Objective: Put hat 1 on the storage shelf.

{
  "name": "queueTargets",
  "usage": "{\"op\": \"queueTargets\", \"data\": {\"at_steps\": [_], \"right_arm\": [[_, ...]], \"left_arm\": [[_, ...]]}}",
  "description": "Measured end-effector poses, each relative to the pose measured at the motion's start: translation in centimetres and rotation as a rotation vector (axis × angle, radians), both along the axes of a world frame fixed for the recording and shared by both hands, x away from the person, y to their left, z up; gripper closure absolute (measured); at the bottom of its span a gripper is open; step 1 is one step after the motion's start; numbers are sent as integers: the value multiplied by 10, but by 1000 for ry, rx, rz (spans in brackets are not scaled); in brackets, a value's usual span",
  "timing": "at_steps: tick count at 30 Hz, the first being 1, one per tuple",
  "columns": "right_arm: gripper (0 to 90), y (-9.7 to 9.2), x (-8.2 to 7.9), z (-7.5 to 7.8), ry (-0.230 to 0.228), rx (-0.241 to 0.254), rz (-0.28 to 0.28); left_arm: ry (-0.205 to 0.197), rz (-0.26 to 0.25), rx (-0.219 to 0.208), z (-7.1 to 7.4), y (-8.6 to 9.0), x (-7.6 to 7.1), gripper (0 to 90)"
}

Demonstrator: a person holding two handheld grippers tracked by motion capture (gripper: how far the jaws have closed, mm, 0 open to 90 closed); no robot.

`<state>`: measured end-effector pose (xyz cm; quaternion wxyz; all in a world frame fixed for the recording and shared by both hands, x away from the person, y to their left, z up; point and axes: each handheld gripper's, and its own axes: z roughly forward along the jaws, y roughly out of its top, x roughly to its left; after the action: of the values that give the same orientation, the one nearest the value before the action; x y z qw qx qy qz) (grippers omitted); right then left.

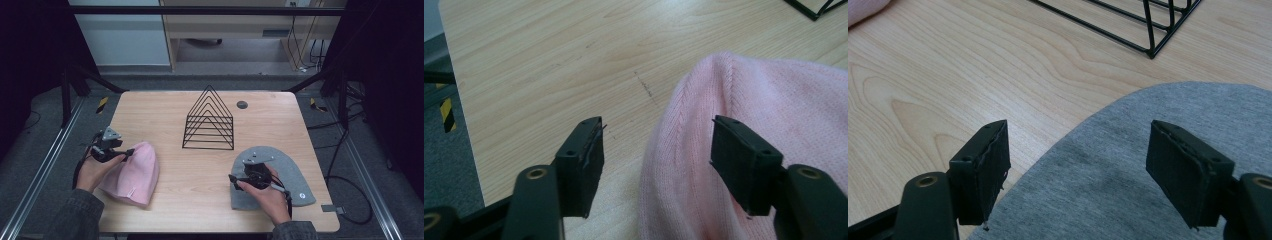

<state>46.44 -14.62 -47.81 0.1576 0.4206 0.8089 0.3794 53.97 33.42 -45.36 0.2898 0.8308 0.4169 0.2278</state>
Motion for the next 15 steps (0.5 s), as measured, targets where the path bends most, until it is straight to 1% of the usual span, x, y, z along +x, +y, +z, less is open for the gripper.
{"op": "queueTargets", "data": {"at_steps": [1,2,3,4,7,8,9,11,12,13,14,15], "right_arm": [[254,0,0,0,0,0,0],[254,0,0,0,2,-4,5],[253,1,0,0,4,-4,4],[253,1,0,0,3,-2,5],[250,2,0,-1,4,-3,11],[249,2,0,0,8,-9,13],[248,3,0,-1,6,-6,15],[244,3,1,-1,10,-4,16],[244,3,1,-1,10,-4,16],[244,4,1,-1,10,-3,16],[243,4,1,-1,8,-4,17],[243,3,1,-1,5,-4,19]], "left_arm": [[0,0,0,0,0,0,413],[37,-16,6,-7,-3,2,414],[48,-20,19,-11,-4,3,416],[58,-21,23,-13,-6,4,418],[67,-31,22,-16,-9,5,432],[67,-33,18,-16,-10,5,449],[72,-36,14,-16,-11,5,471],[86,-39,14,-17,-12,6,510],[90,-41,9,-19,-12,6,510],[99,-47,1,-20,-12,6,533],[112,-54,-14,-20,-12,6,588],[115,-61,-18,-20,-12,5,631]]}}
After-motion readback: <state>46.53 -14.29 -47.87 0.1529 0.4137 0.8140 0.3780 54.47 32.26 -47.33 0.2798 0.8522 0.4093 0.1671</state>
